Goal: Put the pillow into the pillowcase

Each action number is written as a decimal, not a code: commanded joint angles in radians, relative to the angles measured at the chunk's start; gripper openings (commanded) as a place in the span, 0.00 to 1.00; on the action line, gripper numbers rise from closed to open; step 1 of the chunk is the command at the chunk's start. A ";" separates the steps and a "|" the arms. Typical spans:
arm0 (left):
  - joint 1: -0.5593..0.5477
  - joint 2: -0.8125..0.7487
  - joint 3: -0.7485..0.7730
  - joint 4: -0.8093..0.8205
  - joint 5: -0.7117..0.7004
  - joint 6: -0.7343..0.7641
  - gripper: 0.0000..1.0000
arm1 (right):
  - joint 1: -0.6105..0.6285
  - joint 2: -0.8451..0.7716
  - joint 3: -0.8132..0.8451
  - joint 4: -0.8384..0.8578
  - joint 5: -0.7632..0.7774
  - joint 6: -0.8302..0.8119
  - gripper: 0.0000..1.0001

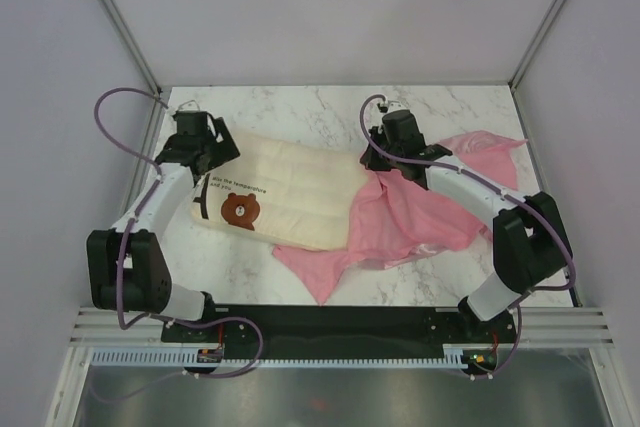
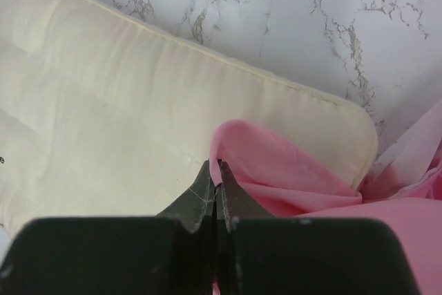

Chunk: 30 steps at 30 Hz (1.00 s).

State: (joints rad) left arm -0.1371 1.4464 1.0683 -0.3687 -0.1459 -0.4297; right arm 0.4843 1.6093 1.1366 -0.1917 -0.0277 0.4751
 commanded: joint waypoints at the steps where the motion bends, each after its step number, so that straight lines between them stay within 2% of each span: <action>1: 0.117 -0.038 -0.016 0.010 -0.086 -0.014 1.00 | 0.002 0.012 0.061 0.032 -0.049 0.000 0.00; 5: 0.215 0.040 -0.037 0.033 -0.006 -0.030 1.00 | 0.010 0.037 0.083 0.020 -0.051 -0.004 0.00; 6: 0.238 0.063 -0.047 0.045 0.056 -0.032 1.00 | 0.013 0.046 0.092 0.017 -0.051 -0.004 0.00; 11: 0.269 0.196 -0.067 0.099 0.236 -0.012 0.97 | 0.059 0.112 0.195 -0.037 -0.025 -0.006 0.00; 12: 0.274 0.203 -0.079 0.146 0.338 -0.024 0.94 | 0.065 0.124 0.204 -0.040 -0.008 -0.004 0.00; 13: 0.274 0.200 -0.105 0.166 0.391 -0.036 0.88 | 0.071 0.132 0.221 -0.040 -0.006 0.000 0.00; 14: 0.272 0.194 -0.125 0.206 0.448 -0.055 0.85 | 0.073 0.147 0.232 -0.043 -0.005 0.006 0.00; 15: 0.266 0.181 -0.149 0.250 0.573 -0.104 0.78 | 0.074 0.156 0.242 -0.045 -0.005 0.011 0.00; 17: 0.243 0.169 -0.197 0.327 0.638 -0.139 0.72 | 0.074 0.187 0.284 -0.052 -0.005 0.016 0.00; 24: 0.048 -0.092 -0.366 0.399 0.528 -0.242 0.66 | 0.076 0.274 0.527 -0.161 0.017 0.000 0.00; 27: -0.018 -0.217 -0.383 0.376 0.490 -0.265 0.66 | 0.082 0.293 0.644 -0.196 0.008 -0.003 0.00; 30: -0.047 -0.308 -0.393 0.343 0.468 -0.273 0.66 | 0.083 0.287 0.664 -0.221 0.021 -0.023 0.00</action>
State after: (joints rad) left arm -0.1455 1.2125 0.6727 -0.0559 0.2386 -0.6247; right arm 0.5301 1.9125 1.7279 -0.4438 0.0647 0.4446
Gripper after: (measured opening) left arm 0.662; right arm 0.010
